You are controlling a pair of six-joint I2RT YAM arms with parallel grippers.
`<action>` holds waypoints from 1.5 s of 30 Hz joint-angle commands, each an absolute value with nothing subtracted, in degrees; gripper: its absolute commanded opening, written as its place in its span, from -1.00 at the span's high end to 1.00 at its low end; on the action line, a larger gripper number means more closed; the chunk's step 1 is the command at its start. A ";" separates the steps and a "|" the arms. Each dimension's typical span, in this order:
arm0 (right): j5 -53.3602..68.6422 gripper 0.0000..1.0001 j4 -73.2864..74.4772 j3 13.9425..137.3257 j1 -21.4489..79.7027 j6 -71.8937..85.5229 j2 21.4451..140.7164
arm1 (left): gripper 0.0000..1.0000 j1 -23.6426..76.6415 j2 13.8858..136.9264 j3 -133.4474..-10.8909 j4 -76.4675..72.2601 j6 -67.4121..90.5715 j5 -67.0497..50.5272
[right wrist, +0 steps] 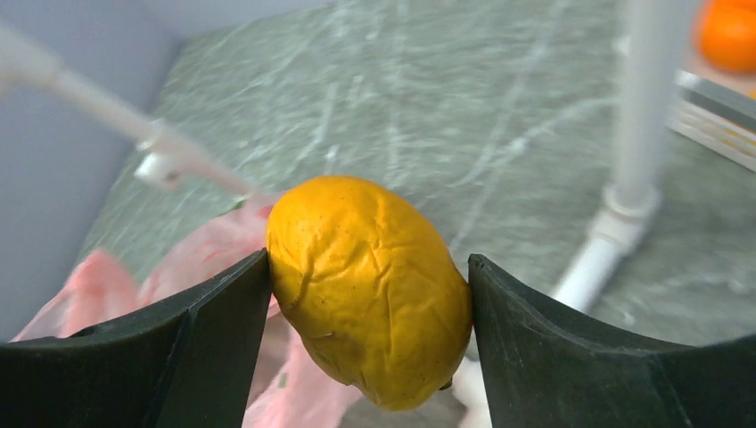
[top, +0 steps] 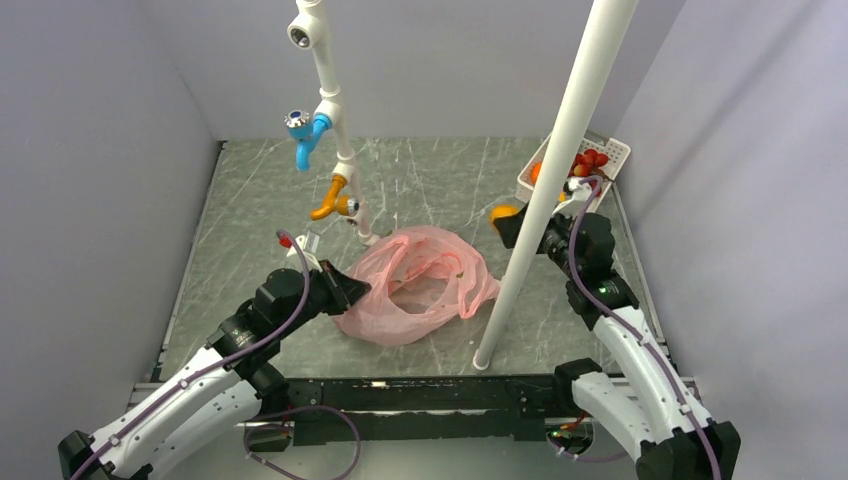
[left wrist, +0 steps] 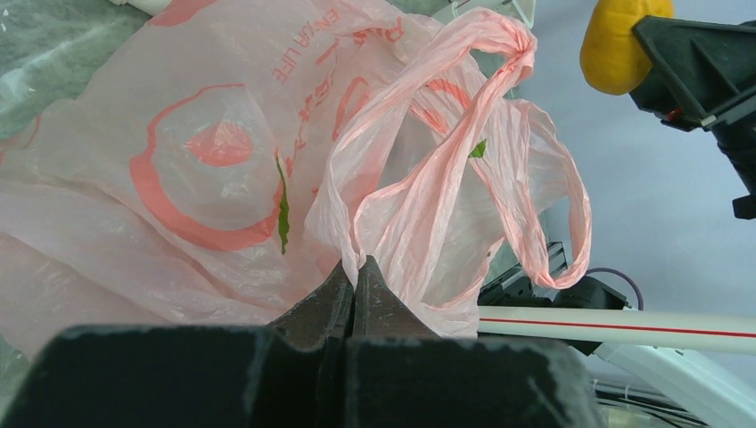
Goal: Take the fake fruits out of the plastic bag
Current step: Place the fake fruit in the bin, then adjust the plastic bag at the center of the board.
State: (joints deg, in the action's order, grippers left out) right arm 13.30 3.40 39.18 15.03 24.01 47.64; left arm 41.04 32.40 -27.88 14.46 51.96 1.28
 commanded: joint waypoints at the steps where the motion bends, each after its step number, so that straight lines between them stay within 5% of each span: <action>1: 1.20 1.00 8.16 38.40 9.88 26.86 45.74 | 1.00 40.69 31.83 -28.51 13.33 52.13 0.53; 14: -9.81 0.99 -2.00 36.29 -5.10 32.75 57.93 | 1.00 40.72 32.46 -28.38 11.54 53.04 -0.18; 25: -8.59 0.84 -2.02 63.88 -9.80 29.37 92.26 | 1.00 40.70 33.45 -29.01 12.16 53.05 -1.29; 27: -6.12 0.68 -0.52 70.46 -9.93 28.05 97.26 | 1.00 40.74 33.04 -29.00 12.89 53.32 -0.93; 31: -4.50 -0.63 11.25 85.82 -10.06 26.49 106.30 | 1.00 40.71 31.94 -28.89 14.00 53.09 -0.25; 32: -3.96 -0.83 12.32 87.32 -10.08 26.43 107.17 | 1.00 40.72 31.91 -29.00 14.55 53.00 -0.19; 36: -1.10 -0.98 8.52 82.72 -10.00 26.83 103.02 | 1.00 40.78 31.85 -28.97 14.55 52.79 -0.17; 45: 2.85 -0.96 4.49 60.41 -9.98 29.80 84.91 | 1.00 40.70 32.99 -28.05 12.33 52.62 -1.35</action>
